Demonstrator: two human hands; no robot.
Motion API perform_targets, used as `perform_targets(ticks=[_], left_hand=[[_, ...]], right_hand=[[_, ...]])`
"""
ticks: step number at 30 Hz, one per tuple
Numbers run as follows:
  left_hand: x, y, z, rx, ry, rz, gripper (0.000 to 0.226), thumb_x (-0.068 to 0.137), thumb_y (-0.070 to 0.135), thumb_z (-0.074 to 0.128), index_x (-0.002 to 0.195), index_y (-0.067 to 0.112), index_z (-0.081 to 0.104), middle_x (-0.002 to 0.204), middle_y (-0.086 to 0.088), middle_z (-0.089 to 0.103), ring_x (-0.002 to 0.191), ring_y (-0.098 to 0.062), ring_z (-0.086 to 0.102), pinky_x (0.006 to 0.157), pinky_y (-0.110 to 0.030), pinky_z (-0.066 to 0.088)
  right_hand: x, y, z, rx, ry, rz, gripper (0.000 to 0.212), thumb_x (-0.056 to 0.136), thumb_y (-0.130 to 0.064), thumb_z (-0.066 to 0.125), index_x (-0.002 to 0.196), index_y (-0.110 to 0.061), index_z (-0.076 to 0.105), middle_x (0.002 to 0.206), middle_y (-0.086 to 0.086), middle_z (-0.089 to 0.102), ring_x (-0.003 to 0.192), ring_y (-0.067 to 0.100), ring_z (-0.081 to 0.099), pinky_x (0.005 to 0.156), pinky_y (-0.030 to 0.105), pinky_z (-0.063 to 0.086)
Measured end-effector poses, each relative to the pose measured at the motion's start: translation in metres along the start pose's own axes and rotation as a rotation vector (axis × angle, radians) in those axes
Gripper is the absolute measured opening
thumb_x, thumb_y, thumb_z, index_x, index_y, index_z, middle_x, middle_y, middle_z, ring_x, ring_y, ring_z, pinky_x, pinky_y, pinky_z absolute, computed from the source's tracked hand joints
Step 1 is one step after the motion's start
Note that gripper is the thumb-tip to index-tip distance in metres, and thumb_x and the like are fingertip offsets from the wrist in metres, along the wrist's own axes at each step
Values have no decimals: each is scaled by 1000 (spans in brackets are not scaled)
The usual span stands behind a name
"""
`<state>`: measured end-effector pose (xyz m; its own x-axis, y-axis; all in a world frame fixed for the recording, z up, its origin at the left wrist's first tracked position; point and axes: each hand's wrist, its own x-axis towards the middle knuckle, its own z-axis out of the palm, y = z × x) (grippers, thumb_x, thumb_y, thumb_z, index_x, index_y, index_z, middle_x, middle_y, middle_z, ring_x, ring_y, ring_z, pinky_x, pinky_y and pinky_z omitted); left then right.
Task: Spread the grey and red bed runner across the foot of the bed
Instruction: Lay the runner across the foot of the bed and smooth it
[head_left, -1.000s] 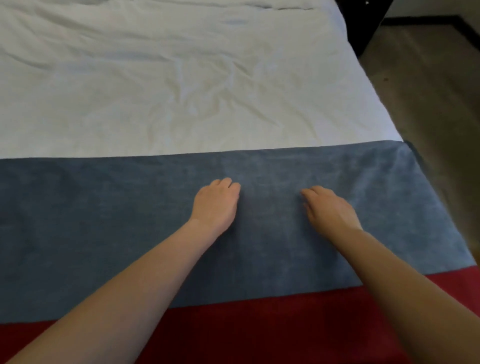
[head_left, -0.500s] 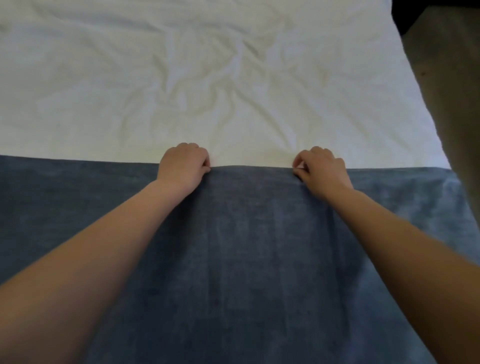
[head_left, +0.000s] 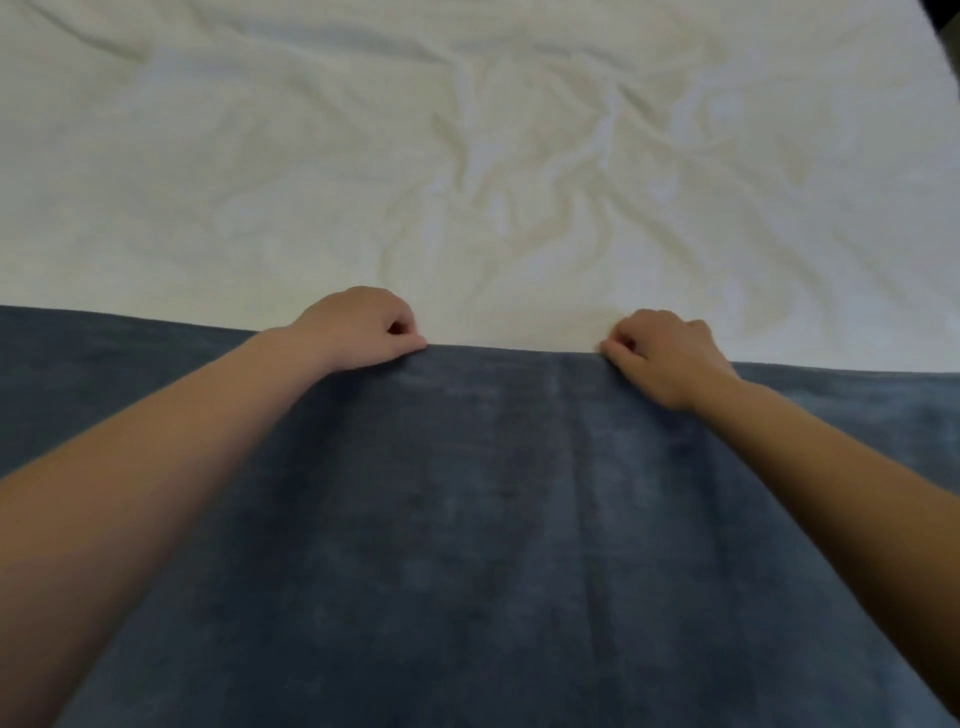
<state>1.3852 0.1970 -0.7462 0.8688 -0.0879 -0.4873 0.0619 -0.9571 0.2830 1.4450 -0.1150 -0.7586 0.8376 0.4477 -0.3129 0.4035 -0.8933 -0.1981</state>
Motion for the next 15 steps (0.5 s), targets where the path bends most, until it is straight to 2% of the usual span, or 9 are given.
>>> perform_targets(ticks=[3,5,7,10,15], left_hand=[[-21,-53,-16,-63,-40,-19,8,86,34,62,78,33,65,87,13,66,86,-11,59,78,-30,47],[-30,-82,-21,-102,1,-34,5,84,30,65,79,31,67,87,12,67,84,-9,60,78,-29,48],[-31,-101,-22,-125,58,-27,4,83,26,67,80,28,70,88,9,69,82,-10,59,75,-27,46],[-27,-109,-13,-102,129,-4,6,85,27,64,82,26,68,90,8,67,85,-13,59,74,-29,44],[-29,-117,-1,-18,337,82,12,88,28,58,85,24,69,93,6,69,90,-19,60,74,-32,43]], right_hand=[[32,-82,10,102,-55,-65,29,94,-43,42,77,-25,58,86,-3,60,85,19,54,79,38,28],[49,-127,16,179,-82,-102,23,91,-44,48,81,-28,61,87,-8,62,87,16,54,81,37,27],[61,-156,21,148,-110,-151,18,90,-41,51,82,-29,61,89,-9,62,90,16,54,84,38,27],[67,-168,25,77,-95,-116,17,91,-37,51,83,-27,61,92,-7,61,94,18,55,85,39,28],[62,-177,32,54,6,-34,18,90,-33,49,80,-24,61,84,-4,59,88,21,55,80,39,28]])
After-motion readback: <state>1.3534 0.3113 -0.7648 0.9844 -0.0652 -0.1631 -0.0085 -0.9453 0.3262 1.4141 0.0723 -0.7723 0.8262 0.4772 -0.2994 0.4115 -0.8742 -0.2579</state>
